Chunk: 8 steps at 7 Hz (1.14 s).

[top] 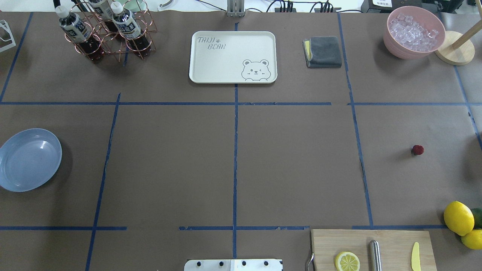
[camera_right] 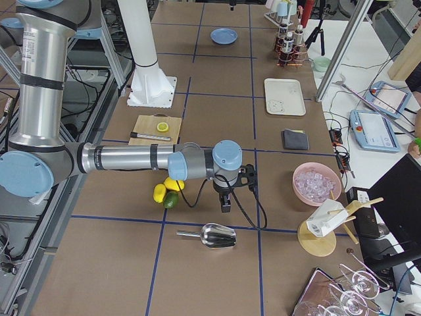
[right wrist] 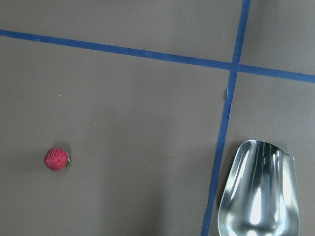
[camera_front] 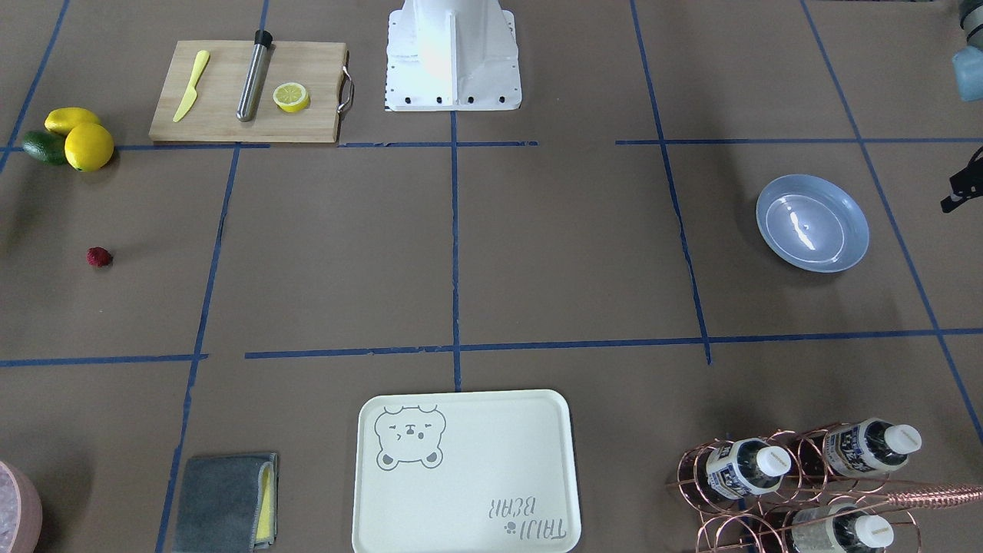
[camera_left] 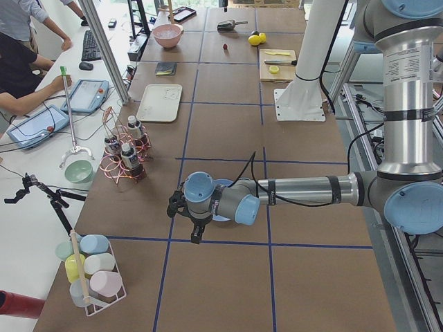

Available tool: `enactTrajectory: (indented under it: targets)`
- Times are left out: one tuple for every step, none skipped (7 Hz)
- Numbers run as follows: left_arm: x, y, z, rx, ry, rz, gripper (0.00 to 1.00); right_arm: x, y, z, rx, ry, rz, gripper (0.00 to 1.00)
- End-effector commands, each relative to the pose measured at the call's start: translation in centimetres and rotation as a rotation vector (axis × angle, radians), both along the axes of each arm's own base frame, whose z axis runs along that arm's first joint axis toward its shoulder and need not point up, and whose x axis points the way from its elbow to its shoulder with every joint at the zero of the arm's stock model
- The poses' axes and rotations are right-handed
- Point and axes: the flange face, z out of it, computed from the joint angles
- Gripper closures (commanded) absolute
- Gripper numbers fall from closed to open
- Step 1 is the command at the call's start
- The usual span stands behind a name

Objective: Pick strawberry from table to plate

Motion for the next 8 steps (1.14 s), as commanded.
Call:
enactTrajectory:
  targets:
    - [5.5,1.1,1.7,-0.075,0.018,0.017,0.1,0.0,0.0,-0.1,0.003,-0.002,0.0,0.0]
    - [7.5,1.4,1.8,-0.063,0.023,0.061,0.09,0.0,0.1,-0.1,0.0,-0.001,0.0,0.0]
    - [9.8,1.8,2.0,-0.054,0.026,0.11,0.09,0.0,0.1,-0.1,0.0,-0.001,0.0,0.0]
    - [10.4,1.9,2.0,-0.049,0.027,0.123,0.09,0.0,0.1,0.0,-0.002,-0.001,0.0,0.0]
    - [10.8,2.0,2.2,-0.052,0.024,0.131,0.11,0.0,0.1,0.0,-0.002,-0.001,0.0,0.0]
    - [11.0,2.1,2.3,-0.051,0.022,0.136,0.22,0.0,0.1,0.0,-0.002,-0.001,0.0,0.0]
    - [11.4,2.2,2.4,-0.052,0.02,0.145,0.25,0.0,0.1,0.1,-0.003,-0.001,0.0,0.0]
    - [11.5,2.3,2.5,-0.055,0.018,0.146,0.32,0.0,0.1,0.1,-0.004,-0.001,0.0,0.0]
